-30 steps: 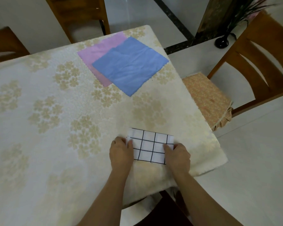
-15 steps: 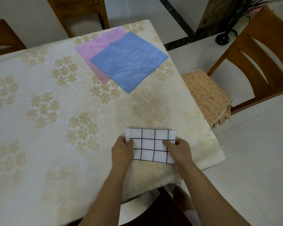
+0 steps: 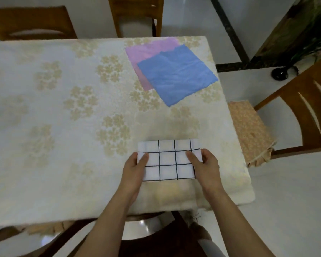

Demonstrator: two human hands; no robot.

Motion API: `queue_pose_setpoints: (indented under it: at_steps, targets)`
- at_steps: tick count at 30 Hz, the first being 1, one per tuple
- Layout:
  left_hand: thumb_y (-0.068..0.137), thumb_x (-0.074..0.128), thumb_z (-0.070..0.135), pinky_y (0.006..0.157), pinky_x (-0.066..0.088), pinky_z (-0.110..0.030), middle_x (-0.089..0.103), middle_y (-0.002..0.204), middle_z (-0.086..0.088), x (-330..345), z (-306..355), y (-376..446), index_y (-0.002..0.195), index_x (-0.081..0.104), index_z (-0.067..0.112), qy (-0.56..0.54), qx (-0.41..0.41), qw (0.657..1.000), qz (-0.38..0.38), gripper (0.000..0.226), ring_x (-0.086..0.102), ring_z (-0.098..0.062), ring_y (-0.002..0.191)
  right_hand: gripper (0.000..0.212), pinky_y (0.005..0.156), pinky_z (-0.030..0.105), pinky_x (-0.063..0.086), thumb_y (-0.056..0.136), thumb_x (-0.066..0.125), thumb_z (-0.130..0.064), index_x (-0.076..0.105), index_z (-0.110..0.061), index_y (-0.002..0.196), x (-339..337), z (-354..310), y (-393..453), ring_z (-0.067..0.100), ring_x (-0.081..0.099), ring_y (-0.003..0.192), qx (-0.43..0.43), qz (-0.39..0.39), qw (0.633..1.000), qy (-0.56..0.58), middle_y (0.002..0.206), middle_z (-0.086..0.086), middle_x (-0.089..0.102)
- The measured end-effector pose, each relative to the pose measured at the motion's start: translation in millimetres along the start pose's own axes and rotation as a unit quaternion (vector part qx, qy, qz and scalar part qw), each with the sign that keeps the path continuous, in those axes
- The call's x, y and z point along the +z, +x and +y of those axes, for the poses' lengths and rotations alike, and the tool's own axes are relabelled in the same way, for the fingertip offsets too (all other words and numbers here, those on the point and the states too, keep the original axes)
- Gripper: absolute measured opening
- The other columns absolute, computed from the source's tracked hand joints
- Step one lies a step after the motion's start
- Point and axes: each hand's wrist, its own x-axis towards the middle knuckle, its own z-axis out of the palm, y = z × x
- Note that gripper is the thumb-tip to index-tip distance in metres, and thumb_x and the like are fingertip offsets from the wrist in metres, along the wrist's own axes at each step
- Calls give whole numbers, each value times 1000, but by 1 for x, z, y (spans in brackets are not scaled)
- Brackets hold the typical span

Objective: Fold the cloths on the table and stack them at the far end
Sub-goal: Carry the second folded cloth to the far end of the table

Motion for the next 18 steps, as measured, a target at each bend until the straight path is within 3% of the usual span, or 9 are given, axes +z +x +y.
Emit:
queue_pose_setpoints:
  at_steps: [3,5,8,12,14,18]
  targets:
    - [99,57,31,97,52,-48,74,106,0,-8,-1,-14,106,69,20,26,42,997,56,18,68,-20,103,13,46,29,47,94,66,-32,64,-20,91,10,-8,-2,23,66,68,-27,-2,999,-16,85,6,71]
    - [96,55,44,98,51,-45,70,112,-3,-13,-3,-22,112,64,14,46,56,993,89,35,64,-19,107,25,48,30,40,94,62,-45,61,-21,86,16,-13,-3,22,55,59,-41,-14,999,-23,76,12,64]
    - [101,49,37,69,41,-31,55,75,0,-16,-4,-38,81,51,11,70,103,980,156,34,50,-8,69,38,55,38,41,87,55,-62,57,-24,82,21,-16,-4,20,50,61,-72,-47,994,-61,78,25,61]
    - [103,46,33,58,33,-32,42,64,-1,-15,-9,-61,72,41,12,85,138,958,236,38,39,-10,58,21,61,31,45,98,59,-36,61,-23,82,20,-22,-2,17,60,65,-104,-101,985,-90,70,6,68]
    - [103,46,32,56,32,-32,40,62,1,-10,-12,-74,71,39,14,85,138,948,274,37,37,-7,55,20,61,31,45,99,60,-32,64,-22,82,16,-26,-2,14,60,64,-123,-132,977,-112,66,-2,66]
    - [103,47,28,55,30,-34,36,60,1,6,-17,-101,70,37,16,88,150,927,333,36,35,-7,51,26,64,35,49,98,62,-32,66,-20,75,8,-31,-3,19,66,68,-153,-194,961,-128,69,0,69]
